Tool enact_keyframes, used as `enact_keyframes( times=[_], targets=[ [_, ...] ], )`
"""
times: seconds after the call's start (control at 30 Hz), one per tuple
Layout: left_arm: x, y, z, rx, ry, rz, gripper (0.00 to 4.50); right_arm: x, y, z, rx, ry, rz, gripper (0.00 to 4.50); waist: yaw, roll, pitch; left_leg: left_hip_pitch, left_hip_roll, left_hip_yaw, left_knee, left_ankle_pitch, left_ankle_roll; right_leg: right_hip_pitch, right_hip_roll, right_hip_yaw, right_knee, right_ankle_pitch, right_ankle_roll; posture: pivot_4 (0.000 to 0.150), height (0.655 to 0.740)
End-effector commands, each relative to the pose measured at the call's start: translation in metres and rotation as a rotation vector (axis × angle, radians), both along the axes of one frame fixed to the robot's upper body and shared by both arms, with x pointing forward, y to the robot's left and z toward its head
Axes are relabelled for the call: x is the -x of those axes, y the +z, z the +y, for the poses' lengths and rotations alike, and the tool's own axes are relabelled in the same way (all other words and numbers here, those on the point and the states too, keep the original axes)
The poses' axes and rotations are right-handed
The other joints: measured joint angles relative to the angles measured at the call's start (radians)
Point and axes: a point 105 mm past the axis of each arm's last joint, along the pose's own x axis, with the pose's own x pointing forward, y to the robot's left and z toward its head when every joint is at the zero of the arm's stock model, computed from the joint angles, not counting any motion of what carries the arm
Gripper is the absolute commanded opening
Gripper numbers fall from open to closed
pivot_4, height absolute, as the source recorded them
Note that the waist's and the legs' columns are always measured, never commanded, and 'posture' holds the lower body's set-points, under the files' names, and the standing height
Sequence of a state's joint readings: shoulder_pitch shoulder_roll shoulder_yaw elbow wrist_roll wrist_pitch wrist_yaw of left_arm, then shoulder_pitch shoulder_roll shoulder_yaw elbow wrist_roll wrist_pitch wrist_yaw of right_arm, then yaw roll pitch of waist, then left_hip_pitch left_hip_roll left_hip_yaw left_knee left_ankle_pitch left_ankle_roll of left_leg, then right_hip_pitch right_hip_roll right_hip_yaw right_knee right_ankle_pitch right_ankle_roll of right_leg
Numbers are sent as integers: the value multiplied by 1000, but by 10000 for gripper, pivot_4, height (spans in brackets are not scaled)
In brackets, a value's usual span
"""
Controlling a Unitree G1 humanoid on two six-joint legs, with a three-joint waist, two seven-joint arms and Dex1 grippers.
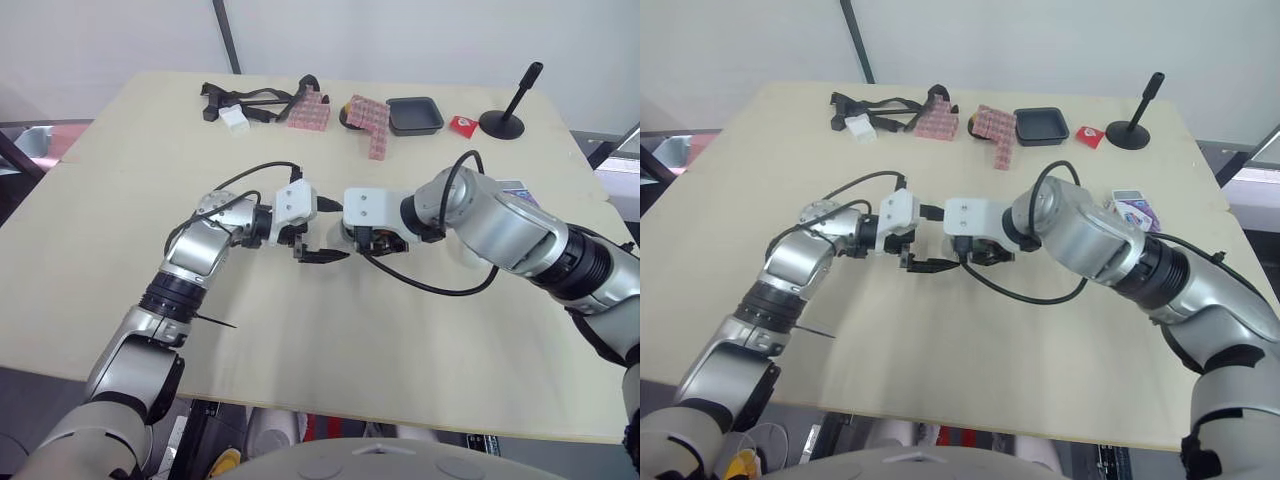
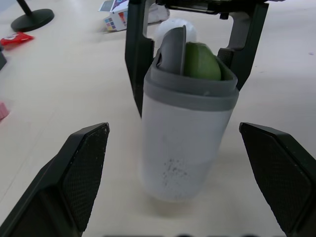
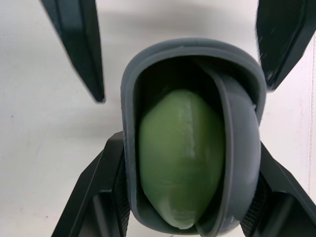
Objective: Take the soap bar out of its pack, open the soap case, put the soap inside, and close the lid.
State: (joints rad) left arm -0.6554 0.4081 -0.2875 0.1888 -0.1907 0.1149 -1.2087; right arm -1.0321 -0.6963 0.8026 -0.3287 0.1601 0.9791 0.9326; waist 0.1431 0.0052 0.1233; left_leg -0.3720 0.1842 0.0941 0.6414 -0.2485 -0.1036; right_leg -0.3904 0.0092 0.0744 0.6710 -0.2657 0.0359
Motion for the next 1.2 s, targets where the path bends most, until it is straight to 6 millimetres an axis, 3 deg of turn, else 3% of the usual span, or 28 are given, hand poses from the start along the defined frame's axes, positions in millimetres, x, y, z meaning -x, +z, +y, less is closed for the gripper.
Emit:
enact_keyframes(
  times=[0.03,0.23,0.43,0.9,1.0,1.2],
  targets=[
    [-3,11,-2,-4,-7,-41,44924,-3,14,3,-16,12,-53,22580,-4,0,0,0,0,0,0,0,0,0,0,0,0,0,0,1500,7400],
    [-4,14,-2,-9,-7,-62,44924,-3,12,4,-10,17,-49,22580,-10,0,0,0,0,0,0,0,0,0,0,0,1,0,0,1500,7400],
    [-4,11,-4,-21,-8,-65,27006,-3,14,7,-22,17,-46,22580,-9,0,0,0,0,0,1,0,0,0,0,0,1,0,0,1500,7400],
    [-5,6,-5,-41,-9,-77,27006,-4,16,10,-44,15,-39,22580,-9,0,0,2,0,0,1,0,0,-1,0,0,2,0,0,1500,7400],
    [-5,6,-6,-39,-9,-80,19890,-3,18,12,-53,16,-31,22580,-9,0,0,2,0,0,2,0,0,-1,0,0,2,0,0,1500,7400],
    [-6,7,-7,-27,-3,-81,19094,-2,19,13,-56,19,-31,22580,-9,0,0,3,0,0,2,0,0,-1,-1,1,2,0,0,1500,7400]
  ],
)
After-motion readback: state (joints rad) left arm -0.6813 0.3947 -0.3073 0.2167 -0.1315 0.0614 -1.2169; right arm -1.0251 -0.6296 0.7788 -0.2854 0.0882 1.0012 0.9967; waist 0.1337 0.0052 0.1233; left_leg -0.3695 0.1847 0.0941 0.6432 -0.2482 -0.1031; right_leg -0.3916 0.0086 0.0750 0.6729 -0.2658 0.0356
